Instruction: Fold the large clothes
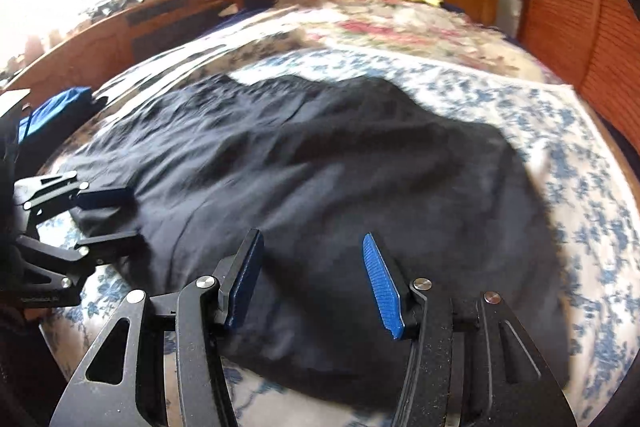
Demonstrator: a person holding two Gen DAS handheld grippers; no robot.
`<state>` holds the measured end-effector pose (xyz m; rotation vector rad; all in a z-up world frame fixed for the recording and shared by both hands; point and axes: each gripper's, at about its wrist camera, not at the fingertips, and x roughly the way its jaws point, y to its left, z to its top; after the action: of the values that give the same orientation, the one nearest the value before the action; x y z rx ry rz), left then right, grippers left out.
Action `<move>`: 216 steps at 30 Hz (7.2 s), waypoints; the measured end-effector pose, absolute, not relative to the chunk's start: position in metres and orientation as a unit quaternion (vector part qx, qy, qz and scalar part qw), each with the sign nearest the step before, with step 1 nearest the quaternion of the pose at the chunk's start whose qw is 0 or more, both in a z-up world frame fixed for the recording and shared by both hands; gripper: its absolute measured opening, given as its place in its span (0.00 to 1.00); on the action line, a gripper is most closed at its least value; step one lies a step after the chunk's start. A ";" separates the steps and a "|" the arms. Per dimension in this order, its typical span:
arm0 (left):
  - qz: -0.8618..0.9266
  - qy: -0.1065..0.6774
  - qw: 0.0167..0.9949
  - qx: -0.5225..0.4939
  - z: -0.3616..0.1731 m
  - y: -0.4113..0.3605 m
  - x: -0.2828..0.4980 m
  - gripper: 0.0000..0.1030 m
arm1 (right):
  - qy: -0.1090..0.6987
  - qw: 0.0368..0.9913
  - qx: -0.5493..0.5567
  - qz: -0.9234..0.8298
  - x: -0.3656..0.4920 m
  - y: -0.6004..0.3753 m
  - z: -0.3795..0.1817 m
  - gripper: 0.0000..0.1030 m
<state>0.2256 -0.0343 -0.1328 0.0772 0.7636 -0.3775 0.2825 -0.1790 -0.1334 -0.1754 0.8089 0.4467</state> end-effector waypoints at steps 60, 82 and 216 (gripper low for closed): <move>0.028 0.427 0.902 -0.061 -0.161 0.135 0.190 0.50 | 0.408 0.857 -0.121 0.291 0.269 -0.126 -0.158 0.54; 0.011 0.399 0.914 -0.064 -0.121 0.109 0.188 0.04 | 0.411 0.851 -0.133 0.298 0.268 -0.129 -0.158 0.54; -0.165 0.279 0.946 -0.021 -0.059 -0.033 0.120 0.27 | 0.309 0.947 -0.065 0.063 0.205 -0.354 -0.070 0.55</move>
<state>0.1196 -0.0329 -0.0595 -0.0435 0.5687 -0.3369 0.2055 -0.3538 -0.0700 -0.1315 0.6298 0.1277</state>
